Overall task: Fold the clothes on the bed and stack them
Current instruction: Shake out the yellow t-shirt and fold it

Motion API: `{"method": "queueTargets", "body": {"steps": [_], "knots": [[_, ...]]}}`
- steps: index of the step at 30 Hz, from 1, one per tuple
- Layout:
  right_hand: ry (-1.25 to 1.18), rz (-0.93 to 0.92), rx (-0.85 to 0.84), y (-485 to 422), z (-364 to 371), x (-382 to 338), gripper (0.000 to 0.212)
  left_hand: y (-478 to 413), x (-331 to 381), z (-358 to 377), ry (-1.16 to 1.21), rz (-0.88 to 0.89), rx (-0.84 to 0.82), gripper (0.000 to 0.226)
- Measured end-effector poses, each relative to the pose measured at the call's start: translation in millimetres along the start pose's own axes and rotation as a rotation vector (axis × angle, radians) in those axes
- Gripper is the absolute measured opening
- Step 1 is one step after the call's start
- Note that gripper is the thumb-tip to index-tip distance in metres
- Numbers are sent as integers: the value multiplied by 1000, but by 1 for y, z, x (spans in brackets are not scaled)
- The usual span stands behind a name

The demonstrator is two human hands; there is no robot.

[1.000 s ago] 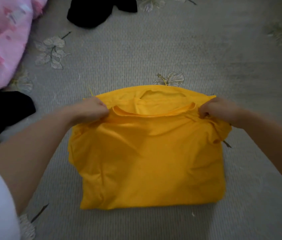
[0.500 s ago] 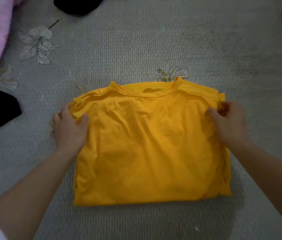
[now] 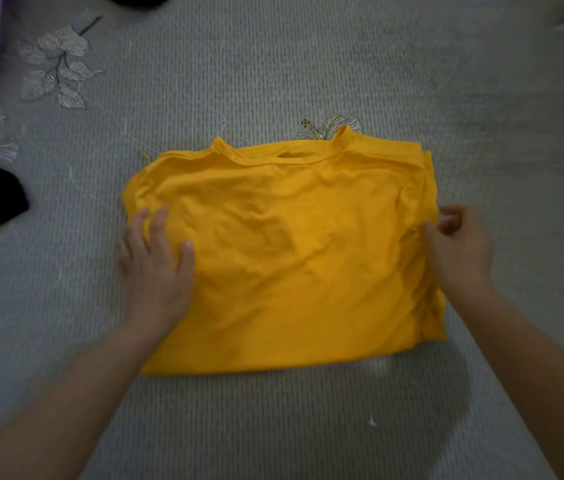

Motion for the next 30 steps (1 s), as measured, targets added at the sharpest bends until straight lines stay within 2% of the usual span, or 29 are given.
{"method": "queueTargets", "body": {"steps": [3,5,9,14,19,22,27,30], "knots": [[49,-3,-51,53,-6,34,24,68,6,15,-120,175,-123,58],[73,10,-92,77,-6,51,28,100,4,25,-198,206,-205,61],[73,51,-64,92,-16,69,27,122,-5,31,-231,86,-237,69],[123,9,-219,101,-18,75,17,128,-27,35,-155,-198,-261,76],[-110,140,-171,98,-40,95,11,133,-35,35,-215,-203,-316,76],[-33,135,-208,105,-51,111,22,131,-38,34,-249,-232,-352,79],[-26,70,-196,110,-47,101,12,134,-41,33,-199,-278,-368,79],[63,14,-267,107,-35,93,29,138,-40,28,-214,-248,-380,79]]}}
Point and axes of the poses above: each hand's wrist, its own y-axis away from the middle knuckle, its own z-axis out of the palm, x = y × z, the point moved 4 cm from there along -y, towards the middle knuckle, and after that the axes turned 4 degrees about y, right-handed, at the moved point
